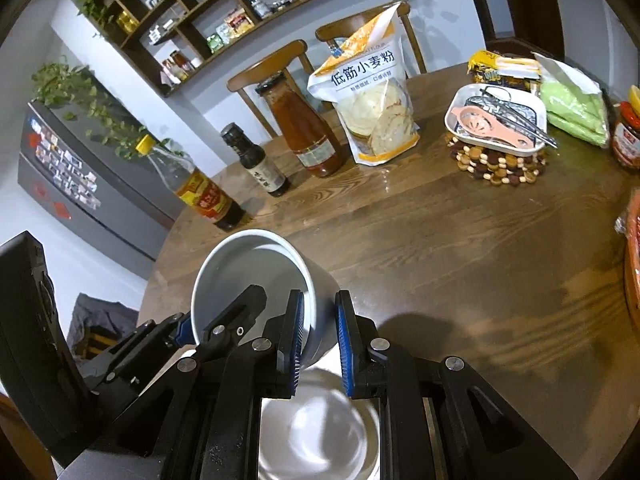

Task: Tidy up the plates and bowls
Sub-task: 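Lift the ramekin with the left gripper and carry it over the nested white bowls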

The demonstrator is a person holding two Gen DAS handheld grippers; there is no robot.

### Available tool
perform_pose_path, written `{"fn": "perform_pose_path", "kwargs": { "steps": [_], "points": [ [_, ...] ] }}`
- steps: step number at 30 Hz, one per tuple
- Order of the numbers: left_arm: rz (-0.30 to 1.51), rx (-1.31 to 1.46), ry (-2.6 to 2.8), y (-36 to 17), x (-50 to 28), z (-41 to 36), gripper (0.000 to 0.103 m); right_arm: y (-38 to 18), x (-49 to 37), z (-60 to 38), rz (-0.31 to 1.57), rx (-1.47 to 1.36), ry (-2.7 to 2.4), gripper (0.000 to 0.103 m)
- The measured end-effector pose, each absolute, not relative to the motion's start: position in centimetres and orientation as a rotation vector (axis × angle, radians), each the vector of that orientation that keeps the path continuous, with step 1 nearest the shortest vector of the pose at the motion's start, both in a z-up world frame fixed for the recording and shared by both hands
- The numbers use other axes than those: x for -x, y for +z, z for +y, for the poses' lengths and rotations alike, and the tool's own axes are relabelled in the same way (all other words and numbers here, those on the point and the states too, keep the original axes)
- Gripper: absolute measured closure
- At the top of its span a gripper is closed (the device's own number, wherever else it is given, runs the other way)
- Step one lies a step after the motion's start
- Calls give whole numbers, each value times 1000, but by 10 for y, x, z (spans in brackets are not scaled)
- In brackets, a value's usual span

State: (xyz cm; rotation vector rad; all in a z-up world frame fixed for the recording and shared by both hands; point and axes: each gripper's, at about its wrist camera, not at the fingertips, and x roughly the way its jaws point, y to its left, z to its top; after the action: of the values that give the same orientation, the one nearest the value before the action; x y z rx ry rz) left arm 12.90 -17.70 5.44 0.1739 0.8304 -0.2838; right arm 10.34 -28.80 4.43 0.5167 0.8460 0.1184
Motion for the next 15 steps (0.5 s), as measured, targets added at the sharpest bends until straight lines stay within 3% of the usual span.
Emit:
{"fn": "perform_pose_path", "kwargs": {
  "steps": [15],
  "points": [
    [800, -186, -288, 64, -81, -171, 85, 52, -55, -281, 821, -516, 122, 85]
  ]
}}
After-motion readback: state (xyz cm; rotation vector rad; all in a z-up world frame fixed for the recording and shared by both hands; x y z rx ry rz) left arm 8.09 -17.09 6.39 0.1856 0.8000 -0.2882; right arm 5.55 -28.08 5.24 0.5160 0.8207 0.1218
